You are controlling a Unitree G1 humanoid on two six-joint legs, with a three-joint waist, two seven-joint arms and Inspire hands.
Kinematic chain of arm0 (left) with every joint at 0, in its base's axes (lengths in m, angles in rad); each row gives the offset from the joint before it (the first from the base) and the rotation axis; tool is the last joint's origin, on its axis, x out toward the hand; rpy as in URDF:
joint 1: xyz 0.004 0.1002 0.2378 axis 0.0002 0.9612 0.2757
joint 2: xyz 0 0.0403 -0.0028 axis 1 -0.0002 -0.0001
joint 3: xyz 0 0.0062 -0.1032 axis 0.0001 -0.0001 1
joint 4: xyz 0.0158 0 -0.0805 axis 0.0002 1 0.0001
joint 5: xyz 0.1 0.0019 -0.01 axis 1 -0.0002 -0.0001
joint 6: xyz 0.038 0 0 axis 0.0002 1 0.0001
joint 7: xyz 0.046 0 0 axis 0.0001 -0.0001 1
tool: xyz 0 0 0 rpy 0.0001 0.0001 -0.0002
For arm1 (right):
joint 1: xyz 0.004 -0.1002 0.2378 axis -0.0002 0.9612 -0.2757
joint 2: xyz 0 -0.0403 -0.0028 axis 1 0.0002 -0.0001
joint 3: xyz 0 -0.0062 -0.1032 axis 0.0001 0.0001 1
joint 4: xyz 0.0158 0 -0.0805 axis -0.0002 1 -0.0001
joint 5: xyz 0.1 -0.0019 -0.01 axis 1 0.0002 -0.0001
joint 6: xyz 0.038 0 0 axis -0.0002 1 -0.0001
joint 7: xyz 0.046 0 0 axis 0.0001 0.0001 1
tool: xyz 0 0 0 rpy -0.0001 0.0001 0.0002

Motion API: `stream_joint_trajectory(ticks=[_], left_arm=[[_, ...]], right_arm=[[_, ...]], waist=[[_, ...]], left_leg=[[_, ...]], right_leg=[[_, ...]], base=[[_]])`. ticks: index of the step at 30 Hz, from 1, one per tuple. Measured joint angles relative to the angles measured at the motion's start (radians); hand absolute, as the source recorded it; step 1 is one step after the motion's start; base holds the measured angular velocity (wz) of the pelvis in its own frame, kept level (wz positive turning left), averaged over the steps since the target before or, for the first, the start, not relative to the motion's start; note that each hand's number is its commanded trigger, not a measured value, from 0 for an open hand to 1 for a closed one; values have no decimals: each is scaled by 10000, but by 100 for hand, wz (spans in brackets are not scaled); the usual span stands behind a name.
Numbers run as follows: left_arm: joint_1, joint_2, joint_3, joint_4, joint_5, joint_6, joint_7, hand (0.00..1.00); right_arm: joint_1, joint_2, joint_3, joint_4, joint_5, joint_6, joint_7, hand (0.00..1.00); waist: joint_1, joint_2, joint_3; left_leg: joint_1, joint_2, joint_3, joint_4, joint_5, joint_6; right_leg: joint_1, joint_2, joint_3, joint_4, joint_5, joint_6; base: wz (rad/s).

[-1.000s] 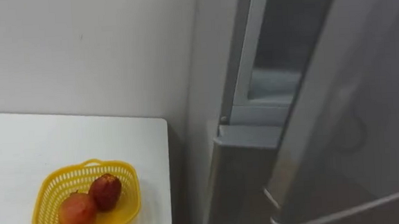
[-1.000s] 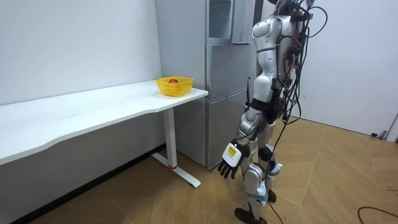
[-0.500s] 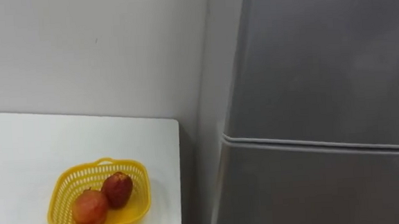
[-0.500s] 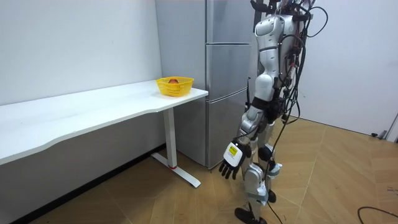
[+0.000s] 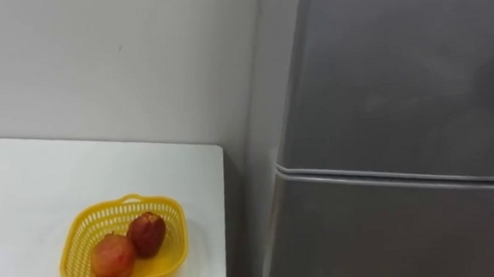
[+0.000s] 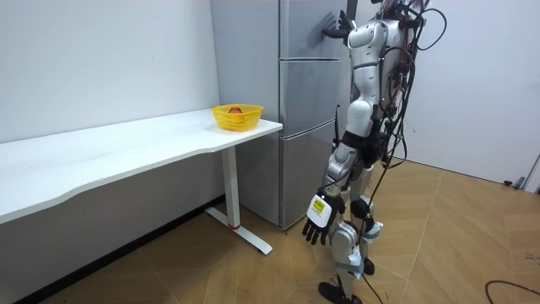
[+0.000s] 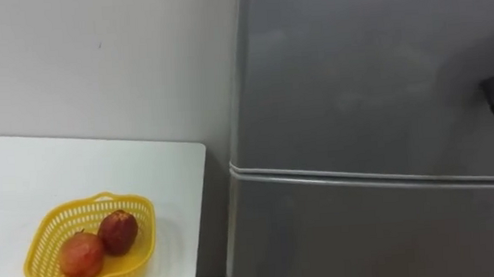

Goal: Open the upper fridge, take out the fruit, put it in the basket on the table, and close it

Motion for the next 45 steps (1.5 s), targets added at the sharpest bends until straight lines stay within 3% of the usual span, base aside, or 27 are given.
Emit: stream_joint_trajectory(ticks=[8,19,22,25,30,36,41,45], left_arm=[[161,29,-4,-291,0,177,-390,0],[231,60,-3,-240,4,175,-334,0],[254,32,-17,-239,-84,90,-207,0],[375,18,-14,-238,-161,94,174,0],[417,-88,6,-362,-158,116,409,0],[422,-107,12,-679,-237,114,726,0],[393,-142,-67,-709,-426,137,854,0],[387,-400,-24,-617,-414,155,1155,0]], right_arm=[[-258,-364,135,792,282,386,900,0],[-239,-377,109,669,-47,487,635,0],[407,-343,94,195,-83,438,198,0],[1373,-90,70,-91,-159,410,-436,0],[2592,555,-736,-23,-107,414,-1484,0],[3593,1099,-909,1035,-31,408,-2460,0],[4651,2252,-848,3323,363,409,-2990,0],[4973,2962,-369,5295,375,477,-3002,0]], waist=[[89,-123,-38],[-12,-140,-40],[-21,-89,-48],[-171,5,-52],[-360,513,-113],[-680,657,-82],[-723,700,-37],[-711,819,-72]], left_leg=[[-31,9,-10,175,0,0],[-46,11,-37,168,1,1],[-21,11,-54,168,1,1],[-55,0,-231,149,-2,1],[-18,-3,-226,22,-7,8],[35,-17,-83,1,-5,7],[111,-25,6,-55,-12,9],[135,-31,32,-113,-17,13]], right_leg=[[30,-1,3,4,118,-37],[11,39,122,-19,120,-32],[55,47,95,-83,121,-29],[162,29,-113,-203,117,-17],[146,24,-116,-210,86,30],[156,5,-24,-199,-17,48],[174,12,89,-208,-79,76],[146,13,125,-180,-86,75]], base=[[0],[-1],[2],[16],[3],[-3],[-3],[-2]])
